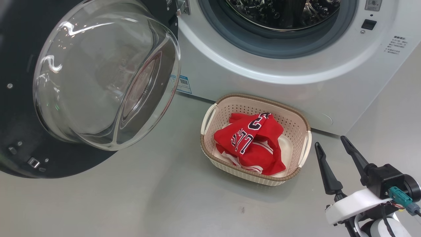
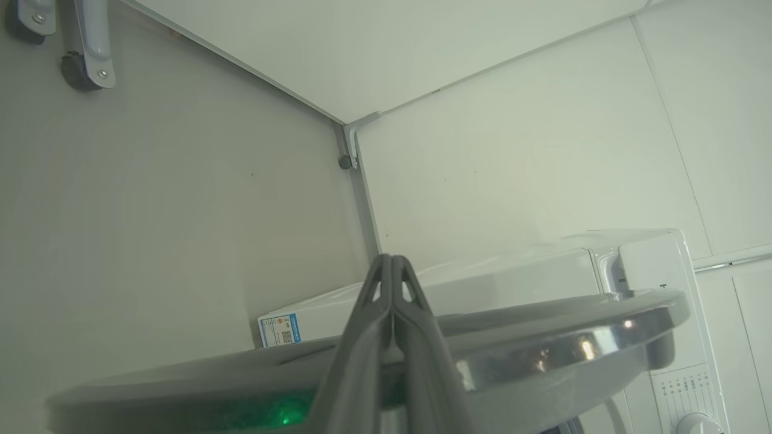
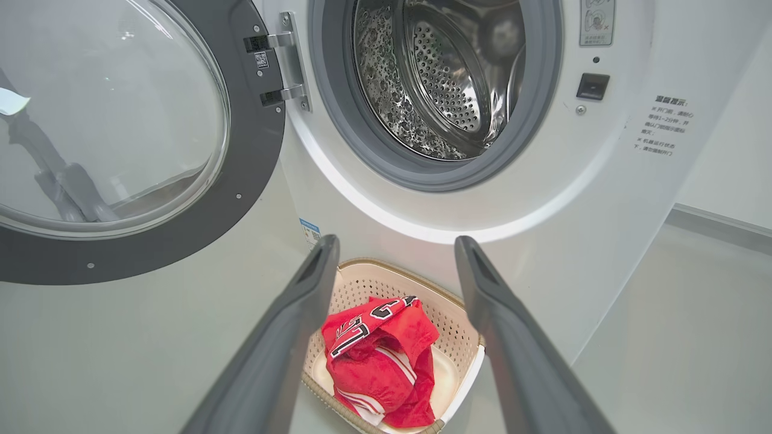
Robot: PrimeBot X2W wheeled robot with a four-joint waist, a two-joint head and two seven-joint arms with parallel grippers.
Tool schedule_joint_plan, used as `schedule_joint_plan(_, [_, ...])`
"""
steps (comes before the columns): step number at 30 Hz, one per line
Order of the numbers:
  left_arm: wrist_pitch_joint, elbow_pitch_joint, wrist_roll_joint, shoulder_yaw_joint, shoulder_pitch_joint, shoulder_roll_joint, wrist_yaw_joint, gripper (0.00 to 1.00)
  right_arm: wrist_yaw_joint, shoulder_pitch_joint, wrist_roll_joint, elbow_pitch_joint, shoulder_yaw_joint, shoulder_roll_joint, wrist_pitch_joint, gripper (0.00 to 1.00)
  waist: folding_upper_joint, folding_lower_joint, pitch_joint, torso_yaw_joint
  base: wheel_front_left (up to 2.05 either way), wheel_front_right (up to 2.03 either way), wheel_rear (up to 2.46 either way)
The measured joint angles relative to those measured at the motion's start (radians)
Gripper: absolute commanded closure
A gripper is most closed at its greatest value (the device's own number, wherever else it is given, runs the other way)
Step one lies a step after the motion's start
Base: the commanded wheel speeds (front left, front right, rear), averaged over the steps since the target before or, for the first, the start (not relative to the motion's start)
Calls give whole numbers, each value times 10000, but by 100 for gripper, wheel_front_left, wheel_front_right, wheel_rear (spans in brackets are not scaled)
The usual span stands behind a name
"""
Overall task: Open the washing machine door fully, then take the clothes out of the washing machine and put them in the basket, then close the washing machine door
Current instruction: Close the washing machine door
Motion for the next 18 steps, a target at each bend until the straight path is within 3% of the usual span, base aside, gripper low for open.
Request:
schedule_joint_plan(7, [374,13,-121,-77,2,46,-173,100,-2,-2,13,0,-44,0,0,0,0,0,-8,32,0,0,0])
schedule_joint_plan(18, [991,-278,-322,-247,334,-35,-1032,100,-4,-11,13,-52,-82,-56,-2,0,0,0,18,61,0,0,0])
